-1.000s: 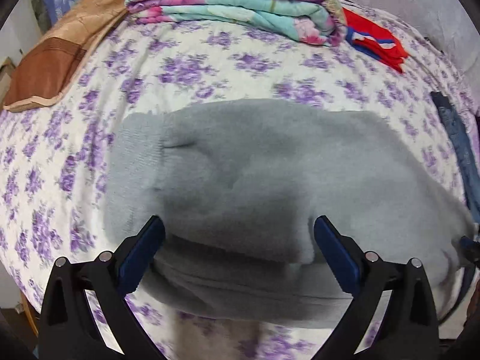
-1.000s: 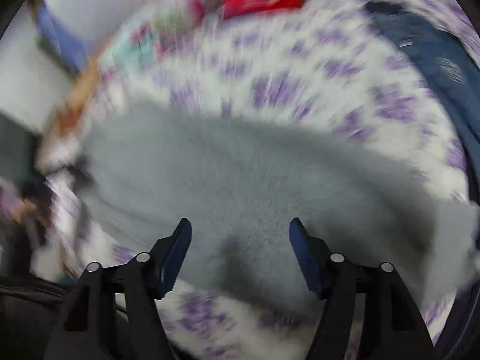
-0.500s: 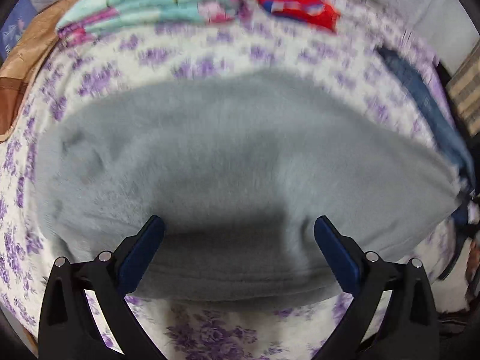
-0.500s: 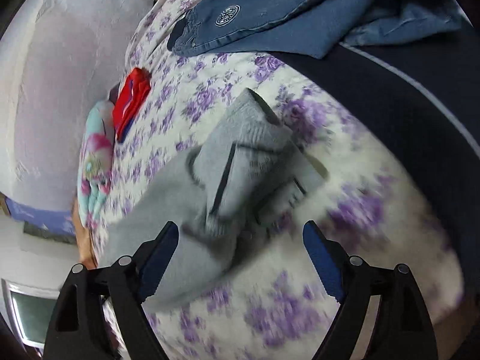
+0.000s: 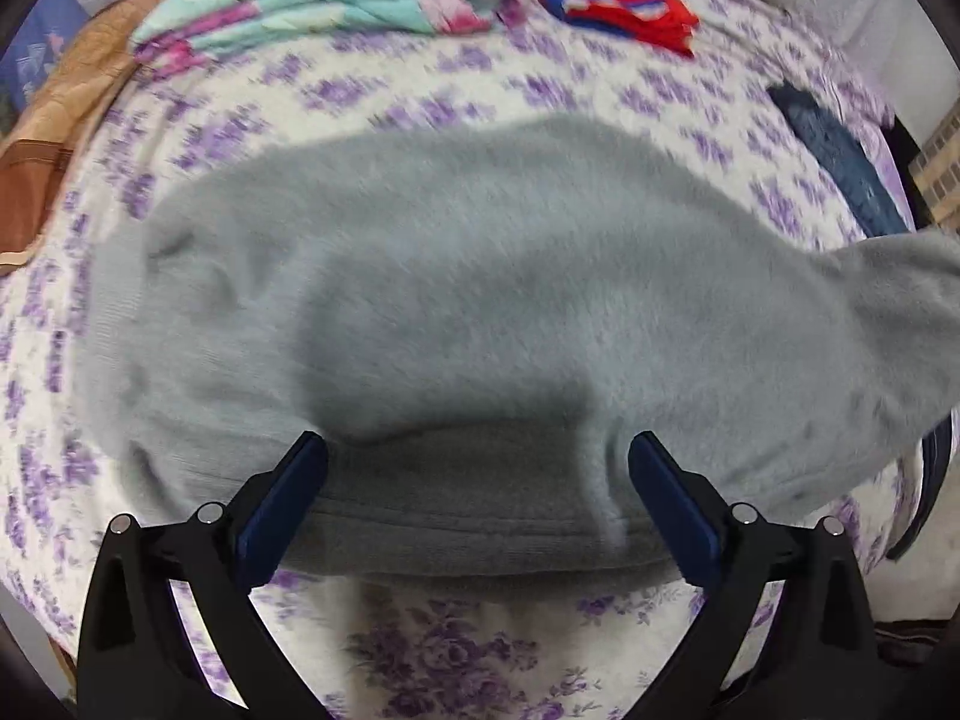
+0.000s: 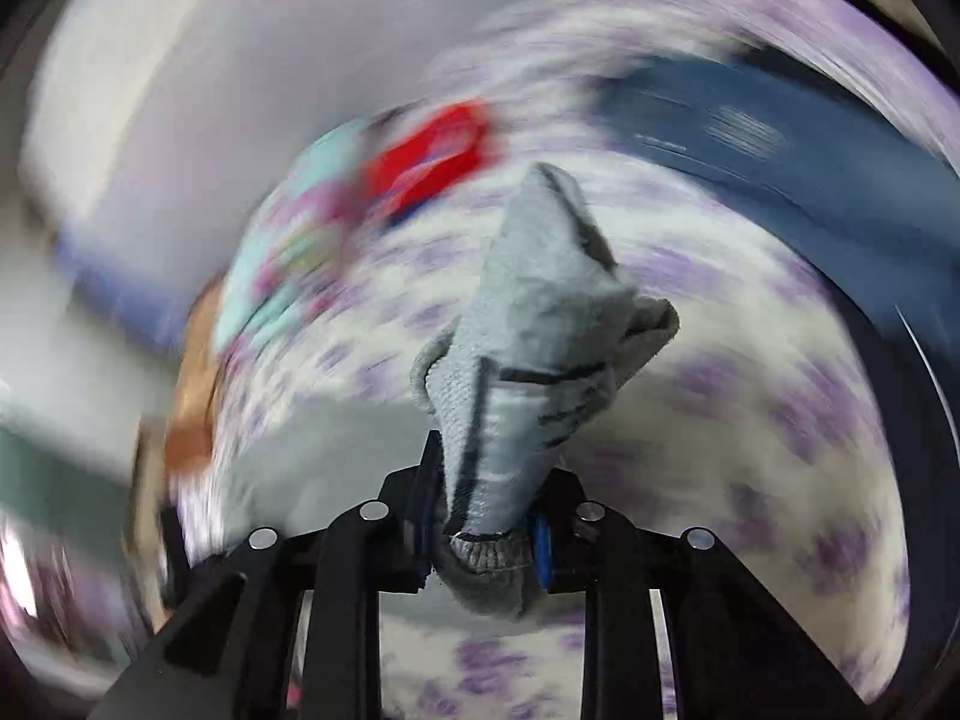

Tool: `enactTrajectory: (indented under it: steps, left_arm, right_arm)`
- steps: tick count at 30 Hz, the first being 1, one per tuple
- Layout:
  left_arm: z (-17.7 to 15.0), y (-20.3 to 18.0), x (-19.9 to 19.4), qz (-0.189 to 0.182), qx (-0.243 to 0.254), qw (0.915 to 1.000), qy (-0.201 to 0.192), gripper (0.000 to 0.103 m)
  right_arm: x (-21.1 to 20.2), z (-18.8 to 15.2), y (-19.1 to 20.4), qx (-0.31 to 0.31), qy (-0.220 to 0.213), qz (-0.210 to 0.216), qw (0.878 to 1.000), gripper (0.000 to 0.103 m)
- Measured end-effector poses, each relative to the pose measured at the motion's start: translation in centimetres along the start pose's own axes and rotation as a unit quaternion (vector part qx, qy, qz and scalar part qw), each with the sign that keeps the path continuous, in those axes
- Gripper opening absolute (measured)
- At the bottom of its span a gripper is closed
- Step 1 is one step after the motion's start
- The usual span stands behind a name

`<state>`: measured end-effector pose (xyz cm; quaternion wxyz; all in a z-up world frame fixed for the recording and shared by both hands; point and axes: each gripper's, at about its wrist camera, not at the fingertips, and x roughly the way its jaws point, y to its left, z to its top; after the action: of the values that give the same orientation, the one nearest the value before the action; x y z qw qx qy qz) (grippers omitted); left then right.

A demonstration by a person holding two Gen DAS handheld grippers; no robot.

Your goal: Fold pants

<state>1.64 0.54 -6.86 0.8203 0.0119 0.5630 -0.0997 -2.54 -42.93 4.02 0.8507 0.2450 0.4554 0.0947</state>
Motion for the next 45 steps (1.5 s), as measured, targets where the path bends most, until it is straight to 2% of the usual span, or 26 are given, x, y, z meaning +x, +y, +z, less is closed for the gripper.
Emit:
enactTrajectory:
  steps: [2, 4, 6, 8, 9, 10, 11, 13, 16, 17, 19, 20, 21, 22, 24, 25, 27, 28, 29, 30, 32, 34, 36, 41, 44, 45]
  left_arm:
    - [0.3, 0.7, -0.8, 0.004, -0.011, 0.9999, -0.013, 0.098]
    - [0.5, 1.8, -1.6, 0.004, -0.029, 0.9994, -0.019, 0.098]
    - [0.4, 2.7, -2.1, 0.004, -0.048, 0.9986, -0.022, 0.098]
    - [0.3, 3.3, -2.3, 0.013, -0.056, 0.9981, -0.021, 0.098]
    - [0.0, 3.7, -2.4, 0.019, -0.059, 0.9979, -0.018, 0.098]
    - [-0.2, 4.0, -2.6, 0.022, -0.06, 0.9978, -0.018, 0.098]
    - [-0.3, 4.2, -2.8, 0.025, -0.062, 0.9976, -0.02, 0.098]
    - [-0.7, 4.9, -3.5, 0.023, -0.071, 0.9969, -0.027, 0.098]
    - [-0.8, 5.3, -4.0, 0.018, -0.078, 0.9963, -0.03, 0.098]
    - [-0.8, 5.1, -4.2, 0.014, -0.075, 0.9965, -0.035, 0.098]
    - [-0.4, 4.1, -4.6, 0.005, -0.054, 0.9976, -0.044, 0.098]
    - [-0.2, 3.6, -4.6, 0.003, -0.045, 0.9979, -0.047, 0.098]
    - [0.1, 3.0, -4.5, 0.0, -0.034, 0.9982, -0.05, 0.098]
    - [0.3, 2.6, -4.2, 0.0, -0.031, 0.9983, -0.049, 0.098]
    - [0.6, 1.9, -3.0, -0.008, -0.037, 0.9987, -0.034, 0.098]
    - [0.8, 1.5, -2.3, -0.015, -0.04, 0.9989, -0.022, 0.098]
    - [1.2, 0.0, -0.9, -0.025, -0.03, 0.9992, -0.003, 0.098]
    - [1.4, -0.7, -0.6, -0.025, -0.022, 0.9995, -0.001, 0.098]
    - [1.6, -1.4, -0.4, -0.025, -0.013, 0.9996, -0.001, 0.098]
    - [1.8, -2.3, -0.2, -0.027, -0.002, 0.9996, -0.001, 0.098]
    - [2.1, -3.2, 0.2, -0.019, 0.017, 0.9997, 0.005, 0.098]
    - [2.3, -3.4, 0.1, -0.011, 0.027, 0.9996, 0.005, 0.098]
    - [2.3, -2.3, -0.7, -0.014, 0.018, 0.9997, -0.004, 0.098]
    - [2.2, 3.8, -3.1, 0.022, -0.057, 0.9977, -0.031, 0.098]
    - [1.5, 8.4, -3.7, 0.04, -0.121, 0.9914, -0.026, 0.098]
    - [1.0, 10.1, -3.7, 0.044, -0.155, 0.9867, -0.018, 0.098]
  right_arm:
    - [3.2, 0.2, 5.3, -0.073, 0.038, 0.022, 0.996, 0.027]
    - [7.4, -0.4, 9.0, -0.109, 0.078, 0.044, 0.99, 0.039]
    - [13.3, -2.5, 12.4, -0.15, 0.142, 0.053, 0.977, 0.069]
    - [20.3, -5.6, 14.8, -0.196, 0.232, 0.031, 0.952, 0.079]
    - [22.0, -6.7, 15.2, -0.207, 0.255, 0.013, 0.944, 0.085]
    - [22.6, -7.3, 16.0, -0.223, 0.258, -0.004, 0.94, 0.089]
    - [22.3, -7.2, 16.7, -0.229, 0.254, 0.004, 0.94, 0.092]
    - [20.4, -6.0, 17.7, -0.224, 0.255, 0.064, 0.938, 0.09]
    - [16.3, -3.2, 16.5, -0.201, 0.214, 0.1, 0.951, 0.09]
    - [15.5, -1.8, 15.7, -0.196, 0.198, 0.096, 0.956, 0.09]
    - [14.0, 0.8, 12.7, -0.169, 0.16, 0.035, 0.972, 0.078]
    - [13.9, 1.6, 11.5, -0.15, 0.153, 0.025, 0.976, 0.055]
    - [13.9, 2.1, 9.8, -0.125, 0.151, 0.019, 0.98, 0.038]
    - [14.2, 2.2, 8.4, -0.109, 0.155, 0.006, 0.982, 0.036]
    - [15.3, 0.7, 6.1, -0.12, 0.167, -0.038, 0.978, 0.036]
    - [16.4, 0.2, 5.9, -0.134, 0.177, -0.052, 0.974, 0.036]
    - [19.1, -2.4, 6.2, -0.188, 0.202, -0.096, 0.956, 0.048]
    - [20.2, -3.4, 6.6, -0.216, 0.204, -0.114, 0.948, 0.05]
    - [20.3, -4.0, 7.2, -0.24, 0.186, -0.123, 0.945, 0.06]
    - [20.5, -4.4, 7.9, -0.248, 0.189, -0.128, 0.941, 0.064]
    - [20.3, -4.0, 8.1, -0.236, 0.198, -0.122, 0.944, 0.069]
    - [18.8, -3.4, 8.2, -0.221, 0.207, -0.096, 0.948, 0.07]
    - [16.8, -3.1, 7.9, -0.217, 0.194, -0.089, 0.953, 0.083]
    - [13.7, -2.6, 5.2, -0.176, 0.159, -0.101, 0.966, 0.086]
    - [12.8, -2.2, 3.3, -0.14, 0.152, -0.116, 0.972, 0.086]
    - [12.6, -2.1, 2.9, -0.13, 0.148, -0.118, 0.973, 0.086]
